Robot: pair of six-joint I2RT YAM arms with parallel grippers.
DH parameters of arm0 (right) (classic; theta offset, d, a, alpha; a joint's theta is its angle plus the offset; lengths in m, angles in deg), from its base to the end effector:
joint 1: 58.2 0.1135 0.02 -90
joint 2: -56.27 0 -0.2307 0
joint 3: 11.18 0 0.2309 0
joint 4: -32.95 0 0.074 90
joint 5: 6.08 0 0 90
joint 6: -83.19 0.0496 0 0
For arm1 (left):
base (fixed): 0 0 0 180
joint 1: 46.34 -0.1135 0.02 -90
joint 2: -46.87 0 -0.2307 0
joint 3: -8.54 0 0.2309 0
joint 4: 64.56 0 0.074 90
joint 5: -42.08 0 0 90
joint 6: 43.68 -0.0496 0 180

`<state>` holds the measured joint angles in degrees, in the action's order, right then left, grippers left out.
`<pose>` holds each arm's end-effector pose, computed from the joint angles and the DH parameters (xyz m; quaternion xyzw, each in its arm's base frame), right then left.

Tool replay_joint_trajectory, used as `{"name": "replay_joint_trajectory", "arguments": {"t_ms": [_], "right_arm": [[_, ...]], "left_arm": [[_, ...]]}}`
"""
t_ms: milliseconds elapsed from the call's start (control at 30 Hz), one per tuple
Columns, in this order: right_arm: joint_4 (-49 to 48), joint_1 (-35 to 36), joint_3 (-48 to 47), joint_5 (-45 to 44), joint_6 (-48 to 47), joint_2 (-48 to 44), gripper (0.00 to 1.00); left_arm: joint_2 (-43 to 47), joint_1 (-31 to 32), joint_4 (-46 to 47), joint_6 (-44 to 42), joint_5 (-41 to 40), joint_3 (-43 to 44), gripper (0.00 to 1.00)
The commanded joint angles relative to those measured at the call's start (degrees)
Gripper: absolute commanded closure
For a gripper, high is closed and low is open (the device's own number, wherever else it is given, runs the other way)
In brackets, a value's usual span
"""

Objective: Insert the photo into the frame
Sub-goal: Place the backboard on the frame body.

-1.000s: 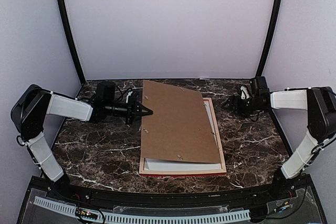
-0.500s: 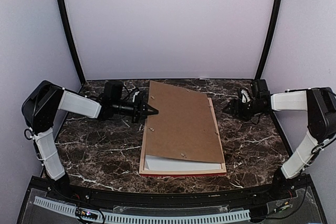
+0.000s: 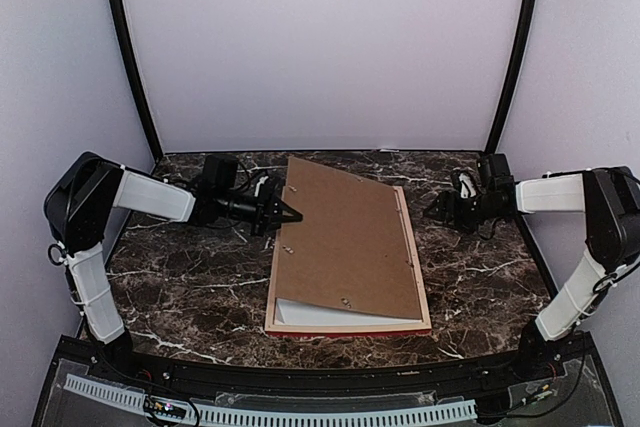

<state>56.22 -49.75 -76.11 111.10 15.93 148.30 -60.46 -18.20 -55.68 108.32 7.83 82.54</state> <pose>0.3024 0.0678 0.1479 0.0347 0.9173 0.3015 0.2579 0.3108 -0.2127 0.1647 0.0257 0.7847 -0.6164 0.0596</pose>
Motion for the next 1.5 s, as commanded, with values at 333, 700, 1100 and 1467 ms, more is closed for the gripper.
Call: {"name": "replay_joint_trajectory", "arguments": {"t_ms": [333,700,1100,1467], "right_arm": [[-2.59,-0.36,1.41,0.84,-0.24,0.43,0.23],[-3.44,-0.36,1.87,1.24,0.07,0.86,0.23],[-7.30,-0.12,4.62,3.35,2.52,1.80,0.23],[-7.97,2.21,4.80,3.24,3.45,3.39,0.24]], "left_arm": [[-0.79,0.25,-0.84,-3.02,2.99,3.56,1.00],[-2.39,0.25,-0.46,-2.96,2.88,3.61,1.00],[-3.65,1.30,0.99,-2.41,1.73,2.13,0.97],[-4.23,2.08,-1.24,-3.89,0.15,2.25,0.76]]}}
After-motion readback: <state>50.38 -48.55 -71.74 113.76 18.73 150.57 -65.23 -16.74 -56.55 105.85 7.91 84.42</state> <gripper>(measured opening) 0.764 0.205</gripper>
